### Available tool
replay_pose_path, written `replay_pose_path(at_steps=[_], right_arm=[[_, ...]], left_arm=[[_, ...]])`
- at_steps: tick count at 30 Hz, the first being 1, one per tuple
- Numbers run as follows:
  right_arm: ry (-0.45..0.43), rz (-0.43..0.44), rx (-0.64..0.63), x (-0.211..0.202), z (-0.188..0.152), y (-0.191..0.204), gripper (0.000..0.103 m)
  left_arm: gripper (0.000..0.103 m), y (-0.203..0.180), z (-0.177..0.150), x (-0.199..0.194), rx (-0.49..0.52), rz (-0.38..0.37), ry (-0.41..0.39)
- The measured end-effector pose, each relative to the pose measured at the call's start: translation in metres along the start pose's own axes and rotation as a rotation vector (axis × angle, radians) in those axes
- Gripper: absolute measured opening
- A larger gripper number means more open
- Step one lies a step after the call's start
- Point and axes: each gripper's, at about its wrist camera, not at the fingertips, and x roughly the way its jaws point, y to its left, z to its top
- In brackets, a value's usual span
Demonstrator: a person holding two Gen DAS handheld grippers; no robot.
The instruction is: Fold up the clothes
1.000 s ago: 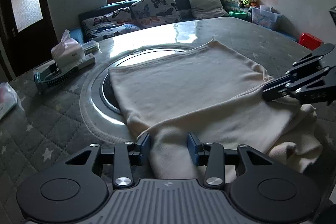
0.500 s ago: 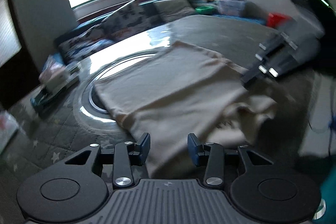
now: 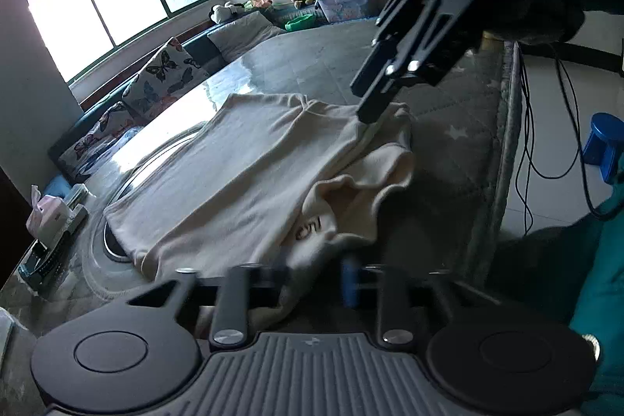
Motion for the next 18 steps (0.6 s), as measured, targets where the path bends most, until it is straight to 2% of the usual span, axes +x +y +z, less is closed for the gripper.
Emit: replay_pose_path(at_steps=[1,2,10,16,18], right_arm=[[0.000,-0.001,-0.008,-0.003,-0.001,0.001,0.034],[0.000,0.000,-0.016,-0.005,-0.002,0.002,0.036],[-0.001,0.063,-0.139,-0.017,-0.010,0.013,0.060],[-0.036,0.049,-0.190,0.008,-0.007,0.023,0.060],[-0.048,0.041,-0.198,0.020,-0.004,0.024,0.054]], left_arm=[[0.012,0.001,0.001,0.001,-0.008,0.005,-0.006],[0.011,0.006,0.003,0.000,-0.032,0.009,-0.015],[0.009,0.052,0.023,0.005,-0.234,0.014,-0.050],[0.009,0.065,0.028,0.013,-0.278,0.006,-0.043],[0.009,0.066,0.027,0.015,-0.284,0.006,-0.037]])
